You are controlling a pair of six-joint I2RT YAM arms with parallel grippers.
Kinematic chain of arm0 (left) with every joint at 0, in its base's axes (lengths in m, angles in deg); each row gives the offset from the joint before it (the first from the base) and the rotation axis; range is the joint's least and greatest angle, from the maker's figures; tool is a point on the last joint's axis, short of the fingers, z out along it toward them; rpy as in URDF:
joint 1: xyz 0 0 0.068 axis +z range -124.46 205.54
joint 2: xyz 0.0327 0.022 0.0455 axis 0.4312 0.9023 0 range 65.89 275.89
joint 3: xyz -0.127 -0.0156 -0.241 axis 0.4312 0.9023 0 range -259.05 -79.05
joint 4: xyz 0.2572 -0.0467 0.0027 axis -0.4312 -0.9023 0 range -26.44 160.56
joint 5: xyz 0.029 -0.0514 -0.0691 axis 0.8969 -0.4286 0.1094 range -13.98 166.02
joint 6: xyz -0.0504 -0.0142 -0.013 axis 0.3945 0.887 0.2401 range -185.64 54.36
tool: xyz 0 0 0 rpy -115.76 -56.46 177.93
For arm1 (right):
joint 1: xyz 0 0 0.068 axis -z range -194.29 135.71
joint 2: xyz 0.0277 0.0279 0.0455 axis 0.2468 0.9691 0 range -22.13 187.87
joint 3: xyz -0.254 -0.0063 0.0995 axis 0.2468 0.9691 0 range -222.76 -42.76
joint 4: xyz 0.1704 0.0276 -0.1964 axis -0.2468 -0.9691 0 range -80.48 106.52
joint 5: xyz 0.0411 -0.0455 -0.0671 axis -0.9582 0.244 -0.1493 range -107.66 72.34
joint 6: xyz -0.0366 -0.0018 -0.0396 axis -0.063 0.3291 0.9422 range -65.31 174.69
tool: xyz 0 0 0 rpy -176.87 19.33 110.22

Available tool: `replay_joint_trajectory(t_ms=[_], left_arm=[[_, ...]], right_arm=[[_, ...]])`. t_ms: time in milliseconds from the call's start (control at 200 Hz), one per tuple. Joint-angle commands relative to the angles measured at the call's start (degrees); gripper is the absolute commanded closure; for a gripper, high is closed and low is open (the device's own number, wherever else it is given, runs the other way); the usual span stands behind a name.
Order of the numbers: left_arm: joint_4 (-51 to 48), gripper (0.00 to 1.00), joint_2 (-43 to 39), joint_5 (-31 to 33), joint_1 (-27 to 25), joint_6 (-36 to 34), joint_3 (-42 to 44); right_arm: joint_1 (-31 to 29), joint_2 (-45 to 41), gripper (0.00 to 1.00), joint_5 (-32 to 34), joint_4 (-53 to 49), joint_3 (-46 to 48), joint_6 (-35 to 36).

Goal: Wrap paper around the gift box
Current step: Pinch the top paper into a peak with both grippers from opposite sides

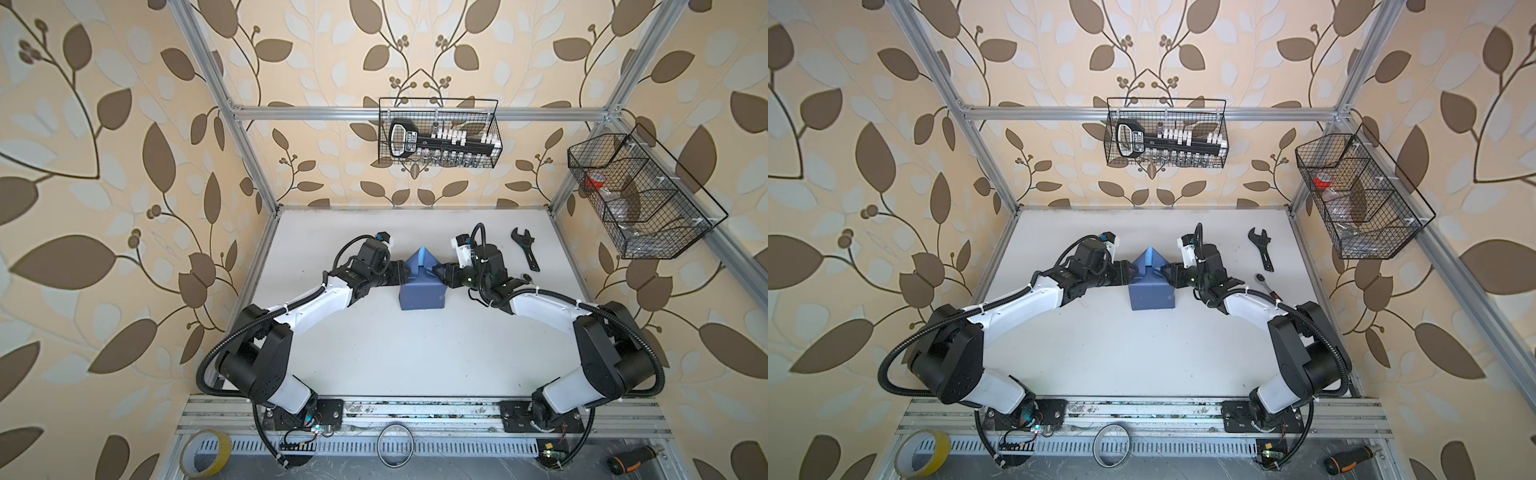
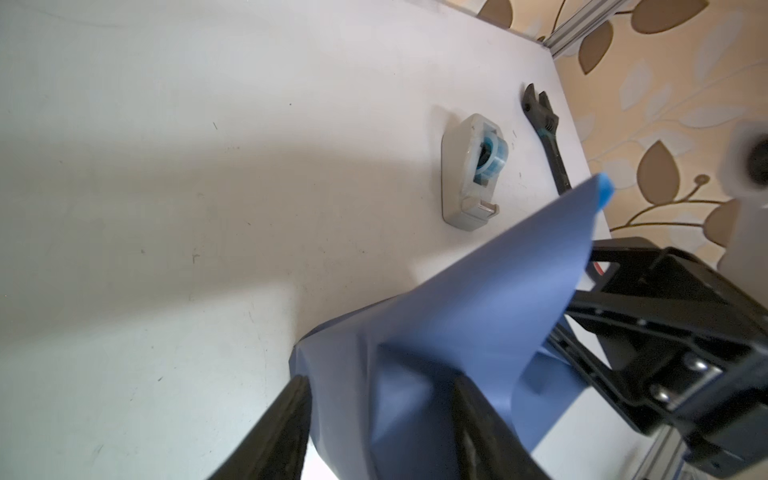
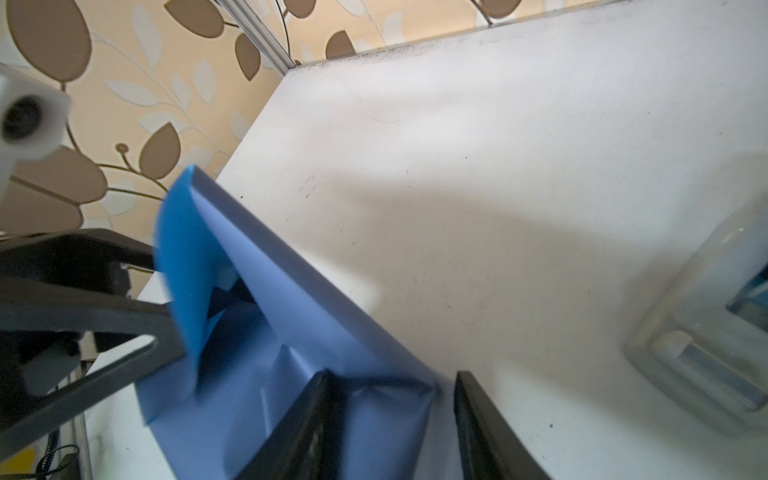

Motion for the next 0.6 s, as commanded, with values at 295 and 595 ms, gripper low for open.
replay_joint_trajectory(t_ms=[295,595], left_arm=[[-4.34,0.69,-8.50,2.13,0.95,0.18,2.86],[-4.08,0.76,-5.92,3.81,0.97,-0.72,2.32]], right_arm=[[-0.66,0.60,0.51,0.07,-4.29,2.29,0.98],[-0.85,0.64,0.51,0.04,-4.26,2.18,0.87]])
